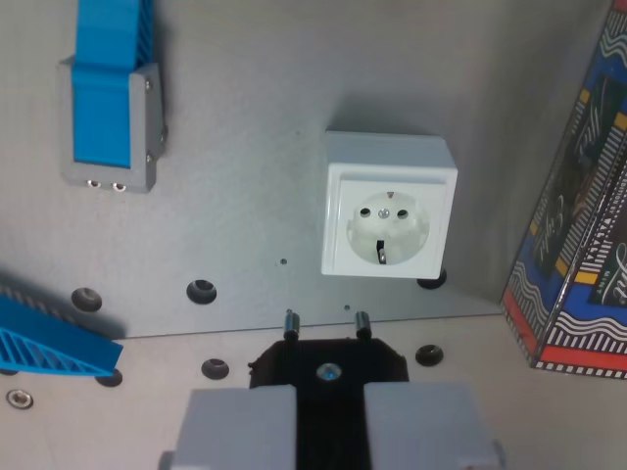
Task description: Move above the white socket
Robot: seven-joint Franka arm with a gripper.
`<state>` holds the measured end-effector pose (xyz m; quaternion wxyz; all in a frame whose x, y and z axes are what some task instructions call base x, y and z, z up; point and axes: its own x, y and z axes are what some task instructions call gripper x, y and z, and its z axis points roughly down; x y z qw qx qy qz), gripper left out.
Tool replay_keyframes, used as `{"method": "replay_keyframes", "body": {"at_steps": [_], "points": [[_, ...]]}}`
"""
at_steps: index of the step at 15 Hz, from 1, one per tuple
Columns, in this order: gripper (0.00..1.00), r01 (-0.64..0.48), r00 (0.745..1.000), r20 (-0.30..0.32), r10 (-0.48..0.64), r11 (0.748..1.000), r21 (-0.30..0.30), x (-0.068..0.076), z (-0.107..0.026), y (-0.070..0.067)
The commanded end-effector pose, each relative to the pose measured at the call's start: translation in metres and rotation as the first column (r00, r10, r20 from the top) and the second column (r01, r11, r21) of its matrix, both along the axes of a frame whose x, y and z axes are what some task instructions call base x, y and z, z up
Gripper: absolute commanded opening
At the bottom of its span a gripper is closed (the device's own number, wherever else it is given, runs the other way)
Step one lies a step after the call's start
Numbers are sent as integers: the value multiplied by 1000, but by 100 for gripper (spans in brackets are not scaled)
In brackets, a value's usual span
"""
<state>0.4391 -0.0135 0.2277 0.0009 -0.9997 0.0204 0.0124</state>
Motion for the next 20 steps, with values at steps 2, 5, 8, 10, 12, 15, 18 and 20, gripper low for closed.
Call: {"method": "replay_keyframes", "body": {"at_steps": [2,5,8,10,12,15,18,20], "points": [[0,37,996,87,-37,999,3,-7,-20,-8],[0,44,995,91,-45,999,8,-12,-35,-11],[0,52,994,93,-53,999,14,-17,-51,-15],[0,55,994,90,-57,998,17,-21,-61,-17],[0,58,994,91,-59,998,20,-24,-71,-20],[0,61,994,92,-63,998,26,-28,-84,-23],[0,63,993,95,-65,998,32,-32,-94,-25],[0,65,993,99,-68,997,36,-35,-101,-27]]}}
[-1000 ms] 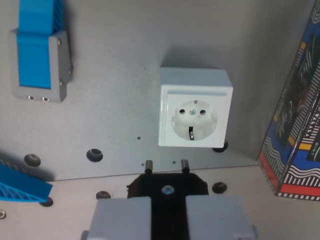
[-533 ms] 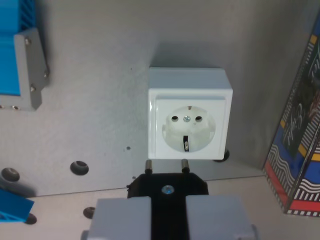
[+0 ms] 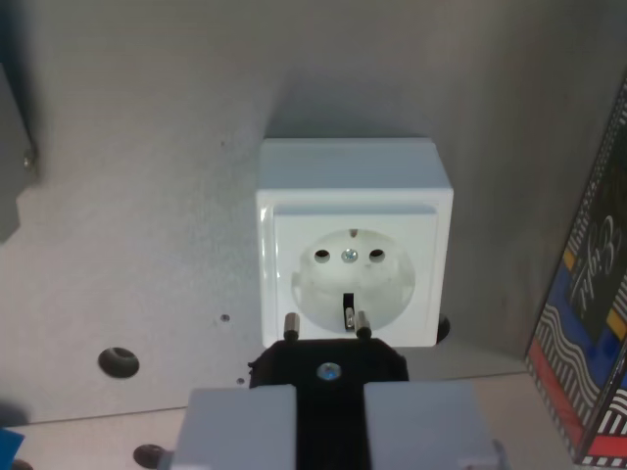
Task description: Move above the white socket
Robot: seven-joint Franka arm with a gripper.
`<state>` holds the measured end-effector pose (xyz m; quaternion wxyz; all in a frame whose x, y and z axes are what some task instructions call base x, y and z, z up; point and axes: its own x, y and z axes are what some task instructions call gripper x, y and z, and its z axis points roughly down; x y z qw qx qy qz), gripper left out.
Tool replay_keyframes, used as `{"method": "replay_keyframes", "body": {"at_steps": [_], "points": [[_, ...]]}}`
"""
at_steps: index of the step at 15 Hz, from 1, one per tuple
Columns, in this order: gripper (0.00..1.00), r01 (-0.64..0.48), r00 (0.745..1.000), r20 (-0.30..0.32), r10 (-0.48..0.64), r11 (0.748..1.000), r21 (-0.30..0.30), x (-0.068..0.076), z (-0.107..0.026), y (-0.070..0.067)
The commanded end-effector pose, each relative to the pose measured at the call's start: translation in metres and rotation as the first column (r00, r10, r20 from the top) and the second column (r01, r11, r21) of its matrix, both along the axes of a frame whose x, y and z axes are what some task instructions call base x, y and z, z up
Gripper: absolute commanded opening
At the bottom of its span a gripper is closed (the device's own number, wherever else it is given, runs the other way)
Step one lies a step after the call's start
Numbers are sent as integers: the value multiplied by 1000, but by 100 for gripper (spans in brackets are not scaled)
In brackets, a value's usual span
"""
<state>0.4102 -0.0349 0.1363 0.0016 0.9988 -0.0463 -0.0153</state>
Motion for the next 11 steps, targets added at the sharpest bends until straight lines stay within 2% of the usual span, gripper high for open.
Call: {"method": "replay_keyframes", "body": {"at_steps": [1,11], "points": [[0,14,994,108,-18,999,37,-7,-12,-6],[0,9,994,107,-14,999,49,-14,-30,-11]]}}
